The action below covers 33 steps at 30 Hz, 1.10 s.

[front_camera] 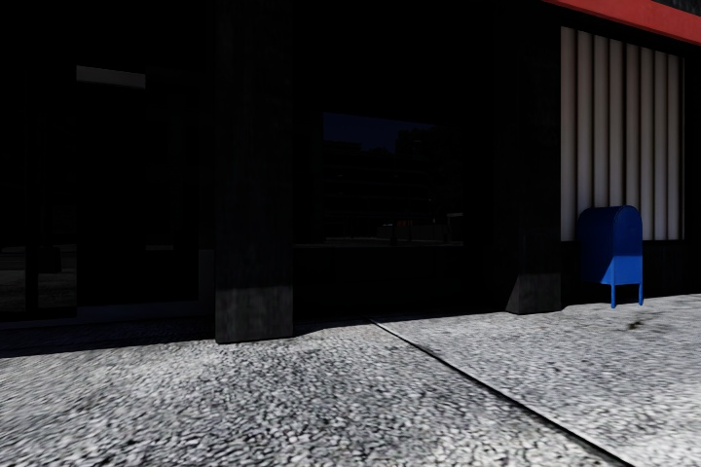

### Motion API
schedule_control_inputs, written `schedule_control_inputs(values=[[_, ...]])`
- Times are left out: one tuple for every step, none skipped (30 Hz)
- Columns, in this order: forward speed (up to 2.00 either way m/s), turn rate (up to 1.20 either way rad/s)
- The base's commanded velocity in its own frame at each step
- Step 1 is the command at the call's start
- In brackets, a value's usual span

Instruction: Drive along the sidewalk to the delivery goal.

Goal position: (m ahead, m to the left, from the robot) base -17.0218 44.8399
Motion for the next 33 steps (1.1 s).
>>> schedule_control_inputs(values=[[0.0,0.0],[0.0,0.0],[0.0,0.0],[0.0,0.0],[0.0,0.0],[0.0,0.0],[0.0,0.0],[0.0,0.0],[0.0,0.0],[0.0,0.0],[0.0,0.0],[0.0,0.0],[0.0,0.0],[0.0,0.0],[0.0,0.0],[0.0,0.0],[0.0,0.0],[0.0,0.0],[0.0,0.0],[0.0,0.0],[0.0,0.0],[0.0,0.0],[0.0,0.0],[0.0,0.0],[0.0,0.0],[0.0,0.0],[0.0,0.0],[0.0,0.0],[0.0,0.0],[0.0,0.0],[0.0,0.03],[0.0,0.11],[0.0,0.11]])
